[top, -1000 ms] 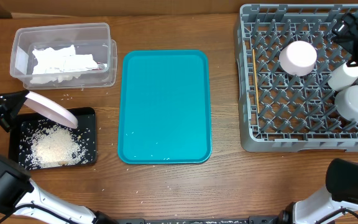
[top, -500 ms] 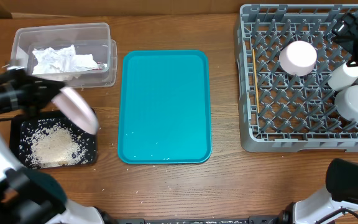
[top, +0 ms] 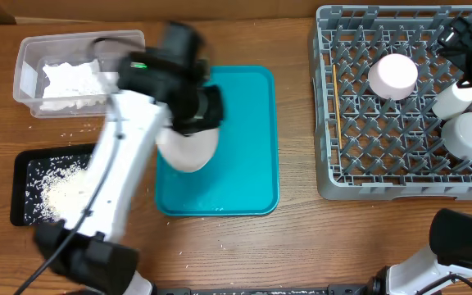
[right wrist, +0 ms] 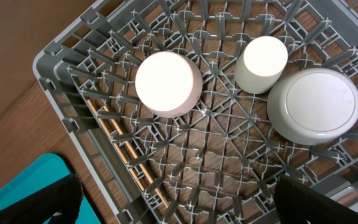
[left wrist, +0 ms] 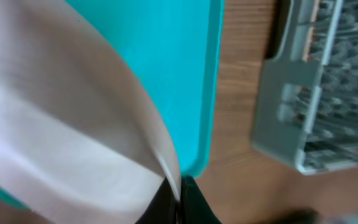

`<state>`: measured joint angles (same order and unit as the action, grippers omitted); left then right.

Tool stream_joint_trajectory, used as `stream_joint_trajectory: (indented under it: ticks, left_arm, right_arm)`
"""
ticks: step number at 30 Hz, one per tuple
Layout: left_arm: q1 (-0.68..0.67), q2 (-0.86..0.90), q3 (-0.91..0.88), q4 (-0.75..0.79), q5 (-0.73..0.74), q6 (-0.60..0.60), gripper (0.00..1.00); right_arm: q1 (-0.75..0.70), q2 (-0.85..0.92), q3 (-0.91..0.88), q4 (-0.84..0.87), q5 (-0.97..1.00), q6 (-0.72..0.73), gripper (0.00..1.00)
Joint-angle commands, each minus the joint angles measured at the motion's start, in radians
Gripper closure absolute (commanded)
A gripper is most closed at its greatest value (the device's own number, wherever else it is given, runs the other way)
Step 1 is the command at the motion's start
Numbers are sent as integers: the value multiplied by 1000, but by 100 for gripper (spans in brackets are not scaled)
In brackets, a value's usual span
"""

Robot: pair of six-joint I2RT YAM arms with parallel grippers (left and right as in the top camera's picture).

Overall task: Sort waste into correct bins and load items into the dishwasher
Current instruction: 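Carry the white plate right and set it flat on the teal tray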

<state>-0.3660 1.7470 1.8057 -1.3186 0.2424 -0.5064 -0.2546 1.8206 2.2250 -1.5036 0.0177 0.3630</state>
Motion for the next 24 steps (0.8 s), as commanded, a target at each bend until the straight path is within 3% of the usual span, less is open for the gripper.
stream_joint_trajectory:
  ticks: [1,3,7,11,15,16,17,18,19,20,24]
  left_arm:
    - [-162,75,3,63,-379,-111,96]
    - [-220,124,3,97,-443,-111,96]
    - [-285,243,3,139,-424,-112,96]
    - [-297,354,3,141,-416,-122,96]
    - [-280,415,3,142,-359,-123,94]
    - [-273,422,3,143,-352,-123,91]
    - [-266,425,3,142,-348,-123,80]
    - [-259,424,3,141,-346,-122,64]
    - [-254,423,4,141,-346,-122,42]
    - [-248,417,6,140,-344,-118,29]
    - [-207,401,79,66,-332,-118,28]
  right_arm:
    - [-3,-16,14,28,-13,5,0]
    - [-3,-16,14,50,-19,5,0]
    - [-3,-16,14,51,-111,8,0]
    - [-2,-16,14,-6,-303,8,0]
    - [11,-16,14,-29,-335,8,0]
    - [16,-16,14,-32,-335,8,0]
    - [23,-16,14,-36,-335,8,0]
    - [29,-16,14,-40,-335,8,0]
    - [39,-16,14,-44,-335,8,0]
    - [49,-16,14,-47,-335,8,0]
    - [105,-15,13,-40,-334,8,0]
